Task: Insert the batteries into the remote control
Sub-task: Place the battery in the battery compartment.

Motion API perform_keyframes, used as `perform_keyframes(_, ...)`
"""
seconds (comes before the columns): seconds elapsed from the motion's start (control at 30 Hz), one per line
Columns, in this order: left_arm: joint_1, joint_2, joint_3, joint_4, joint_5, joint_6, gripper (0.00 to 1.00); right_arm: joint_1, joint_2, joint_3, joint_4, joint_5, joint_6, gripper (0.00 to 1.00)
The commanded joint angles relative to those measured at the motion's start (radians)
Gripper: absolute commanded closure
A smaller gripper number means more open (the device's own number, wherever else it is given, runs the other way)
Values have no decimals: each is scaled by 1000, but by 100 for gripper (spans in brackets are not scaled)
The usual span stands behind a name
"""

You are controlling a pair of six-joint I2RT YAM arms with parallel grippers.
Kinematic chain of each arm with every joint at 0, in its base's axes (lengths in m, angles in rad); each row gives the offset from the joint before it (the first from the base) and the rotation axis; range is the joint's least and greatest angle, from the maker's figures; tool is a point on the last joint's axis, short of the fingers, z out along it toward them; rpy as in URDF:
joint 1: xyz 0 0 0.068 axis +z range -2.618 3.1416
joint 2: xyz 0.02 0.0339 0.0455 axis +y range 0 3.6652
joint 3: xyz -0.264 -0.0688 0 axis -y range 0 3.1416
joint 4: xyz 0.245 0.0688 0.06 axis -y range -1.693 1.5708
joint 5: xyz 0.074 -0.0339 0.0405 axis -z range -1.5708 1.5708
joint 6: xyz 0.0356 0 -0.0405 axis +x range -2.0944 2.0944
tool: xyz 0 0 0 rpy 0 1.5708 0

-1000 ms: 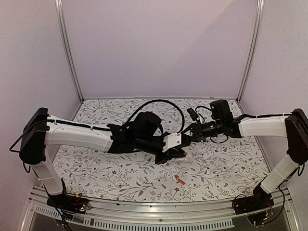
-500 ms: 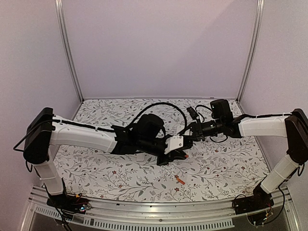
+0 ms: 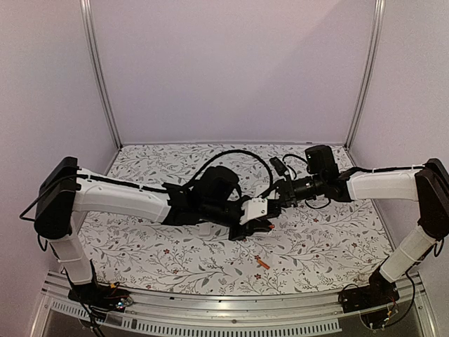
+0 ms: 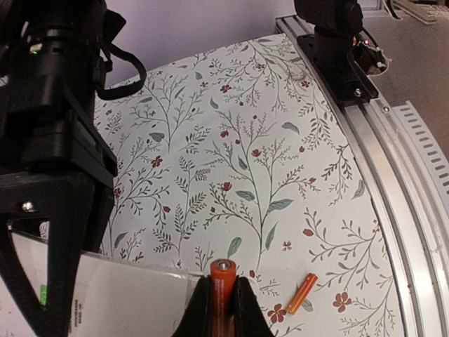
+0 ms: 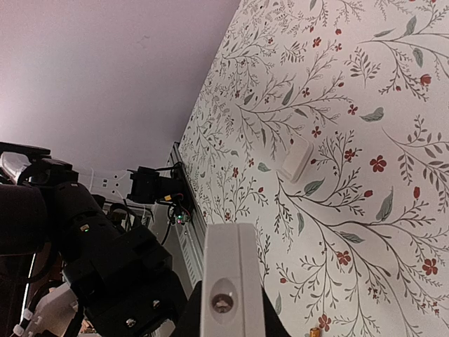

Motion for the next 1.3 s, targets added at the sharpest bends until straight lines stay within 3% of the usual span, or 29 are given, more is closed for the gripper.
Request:
perform_keyframes(0.0,1,14,-8,-9,-18,19,97,9,5,29,30,-36,4,100)
perform_keyframes(0.53,6,7,-28,-70,-54,38,93,9,1,32,30,-33,3,100)
perform_keyframes(0.9,7,13,-26,-71,-81,30,83,8,9,38,30,-34,5,100)
perform_keyframes(1.27,7,-20,-26,-46,-102,5,60,8,29,38,29,-31,3,100)
